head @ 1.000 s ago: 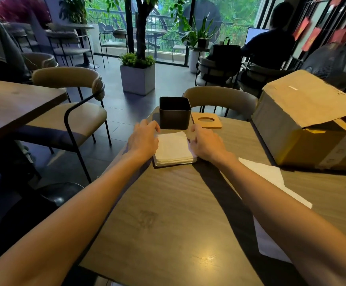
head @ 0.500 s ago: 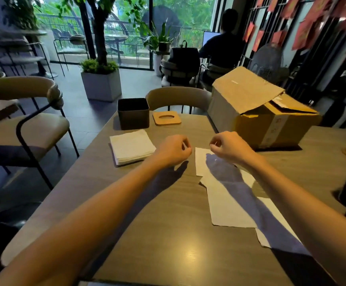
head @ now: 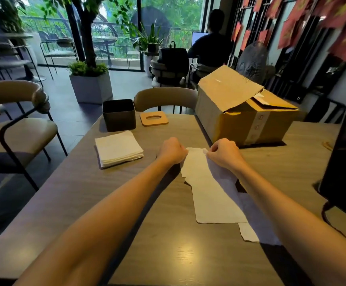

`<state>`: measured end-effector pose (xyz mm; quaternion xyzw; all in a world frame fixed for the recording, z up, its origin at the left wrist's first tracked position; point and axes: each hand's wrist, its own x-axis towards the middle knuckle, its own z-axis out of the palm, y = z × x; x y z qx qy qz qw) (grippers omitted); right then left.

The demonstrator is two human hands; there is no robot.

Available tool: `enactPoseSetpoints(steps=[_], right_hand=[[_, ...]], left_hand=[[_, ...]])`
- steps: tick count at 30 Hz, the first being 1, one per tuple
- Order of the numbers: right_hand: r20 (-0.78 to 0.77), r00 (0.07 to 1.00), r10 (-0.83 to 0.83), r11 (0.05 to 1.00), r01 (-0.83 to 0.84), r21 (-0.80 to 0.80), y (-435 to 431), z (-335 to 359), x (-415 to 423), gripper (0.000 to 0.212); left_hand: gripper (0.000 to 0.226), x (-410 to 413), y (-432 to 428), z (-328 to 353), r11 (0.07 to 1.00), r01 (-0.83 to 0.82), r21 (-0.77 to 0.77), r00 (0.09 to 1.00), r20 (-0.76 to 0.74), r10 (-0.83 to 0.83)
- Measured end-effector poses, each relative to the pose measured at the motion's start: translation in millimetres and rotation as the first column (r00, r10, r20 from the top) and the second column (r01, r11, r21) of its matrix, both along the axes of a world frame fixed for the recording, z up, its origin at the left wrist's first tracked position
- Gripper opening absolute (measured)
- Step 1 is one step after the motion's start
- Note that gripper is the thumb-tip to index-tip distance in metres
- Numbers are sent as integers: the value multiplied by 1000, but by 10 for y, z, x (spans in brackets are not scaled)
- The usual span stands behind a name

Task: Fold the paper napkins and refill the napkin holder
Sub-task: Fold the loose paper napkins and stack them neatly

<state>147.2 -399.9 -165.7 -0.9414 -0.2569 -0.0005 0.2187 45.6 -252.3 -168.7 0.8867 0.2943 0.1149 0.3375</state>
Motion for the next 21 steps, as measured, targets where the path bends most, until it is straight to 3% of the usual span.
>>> enactPoseSetpoints(steps=[4,10,15,21], right_hand=[[-25,1000,10,998,-9,67,48,-11,-58,17],[-83,988,130,923,-91,373,246,115,-79,13],[-129,950,286,819,-172,547,707,271,-247,20],[-118,903,414,776,-282,564,1395,363,-544,18]], left_hand=[[9,-58,55,1,999,-2,-51,997,74,6],[17,-255,240,208,961,-29,-275,963,249,101],[26,-597,639,375,958,-75,-276,911,372,179],[25,-985,1171,381,940,-268,-212,852,403,334]])
